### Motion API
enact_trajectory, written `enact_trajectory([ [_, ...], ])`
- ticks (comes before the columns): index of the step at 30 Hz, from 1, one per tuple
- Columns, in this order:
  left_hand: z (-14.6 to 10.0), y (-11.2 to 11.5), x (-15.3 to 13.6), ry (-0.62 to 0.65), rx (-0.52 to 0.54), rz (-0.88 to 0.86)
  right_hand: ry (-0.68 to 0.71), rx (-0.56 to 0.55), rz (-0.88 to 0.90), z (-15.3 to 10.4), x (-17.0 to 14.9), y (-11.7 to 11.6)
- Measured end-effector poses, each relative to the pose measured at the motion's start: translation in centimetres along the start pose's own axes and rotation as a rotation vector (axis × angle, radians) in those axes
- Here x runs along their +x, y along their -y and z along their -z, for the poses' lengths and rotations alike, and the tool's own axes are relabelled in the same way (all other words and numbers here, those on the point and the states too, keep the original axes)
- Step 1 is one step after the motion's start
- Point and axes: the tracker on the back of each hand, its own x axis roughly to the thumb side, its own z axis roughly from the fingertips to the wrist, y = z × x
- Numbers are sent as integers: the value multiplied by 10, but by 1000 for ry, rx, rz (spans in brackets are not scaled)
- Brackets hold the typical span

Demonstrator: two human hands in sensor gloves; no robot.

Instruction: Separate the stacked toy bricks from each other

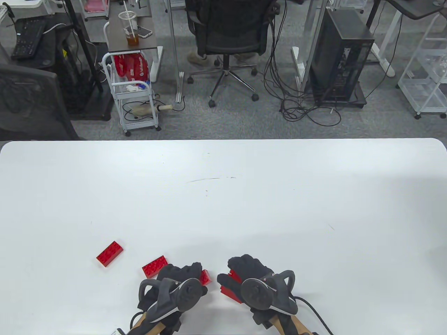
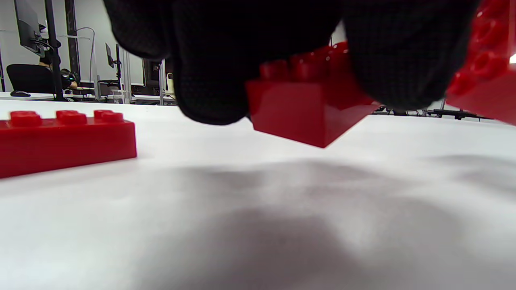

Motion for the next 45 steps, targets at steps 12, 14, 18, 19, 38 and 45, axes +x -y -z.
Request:
enact_trajectory([
  [12, 4, 9, 4, -15, -82, 101, -6, -1, 1, 0, -2, 1],
  [14, 4, 10, 4, -8, -87, 107, -6, -3, 3, 0, -2, 1],
  [18, 4, 12, 6, -6, -99, 131, -6, -3, 4, 0, -3, 1],
  [19, 5, 13, 6, -6, -105, 133, -6, -3, 4, 0, -3, 1],
  [38, 6, 13, 10, -28, -134, 196, -8, -12, 2, -1, -4, 2],
  [45, 5, 12, 11, -39, -142, 218, -11, -20, 3, -1, -3, 1],
])
